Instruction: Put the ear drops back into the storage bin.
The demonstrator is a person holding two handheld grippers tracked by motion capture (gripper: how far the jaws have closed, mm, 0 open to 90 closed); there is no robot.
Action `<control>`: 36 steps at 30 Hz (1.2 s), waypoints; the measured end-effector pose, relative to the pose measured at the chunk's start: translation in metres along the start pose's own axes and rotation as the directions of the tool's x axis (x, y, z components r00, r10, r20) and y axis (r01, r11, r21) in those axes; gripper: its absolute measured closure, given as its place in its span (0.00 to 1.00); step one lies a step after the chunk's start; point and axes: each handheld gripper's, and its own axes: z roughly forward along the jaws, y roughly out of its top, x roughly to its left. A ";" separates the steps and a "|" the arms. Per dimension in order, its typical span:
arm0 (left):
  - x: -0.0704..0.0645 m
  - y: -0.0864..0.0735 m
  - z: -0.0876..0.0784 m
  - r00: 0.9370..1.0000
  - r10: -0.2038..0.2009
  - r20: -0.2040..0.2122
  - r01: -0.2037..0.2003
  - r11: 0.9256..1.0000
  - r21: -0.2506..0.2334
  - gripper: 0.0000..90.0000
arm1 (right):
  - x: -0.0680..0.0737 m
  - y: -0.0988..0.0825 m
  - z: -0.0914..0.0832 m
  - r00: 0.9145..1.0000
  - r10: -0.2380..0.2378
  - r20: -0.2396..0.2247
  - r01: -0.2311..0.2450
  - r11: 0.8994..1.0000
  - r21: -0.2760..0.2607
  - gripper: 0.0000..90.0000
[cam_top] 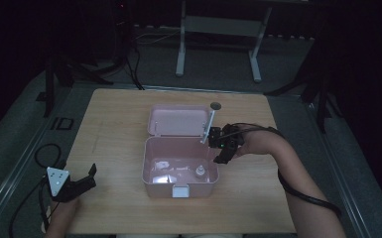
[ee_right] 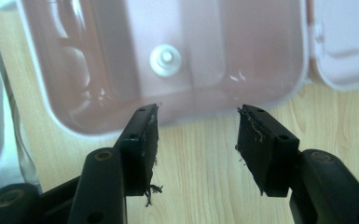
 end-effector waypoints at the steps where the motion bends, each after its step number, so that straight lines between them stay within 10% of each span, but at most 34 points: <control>1: 0.000 0.000 0.000 1.000 0.000 -0.001 0.000 1.000 0.000 0.00 | -0.001 -0.004 0.000 1.000 0.010 -0.001 -0.010 1.000 -0.002 0.50; 14: 0.000 0.000 0.000 1.000 0.000 -0.001 0.000 1.000 0.002 0.00 | -0.007 -0.046 0.011 0.993 0.115 0.001 -0.115 0.992 -0.057 0.32; 22: 0.000 0.000 0.000 1.000 -0.003 0.000 0.003 1.000 0.002 0.00 | -0.013 -0.078 0.034 0.975 0.220 -0.032 -0.222 0.967 -0.124 0.15; 32: 0.000 0.000 0.000 1.000 0.002 0.000 -0.002 1.000 0.002 0.00 | -0.014 -0.119 0.062 0.925 0.379 -0.003 -0.366 0.893 -0.262 0.15; 36: 0.000 0.000 0.000 1.000 0.001 0.000 -0.001 1.000 0.002 0.00 | -0.012 -0.135 0.081 0.885 0.465 0.008 -0.436 0.836 -0.332 0.15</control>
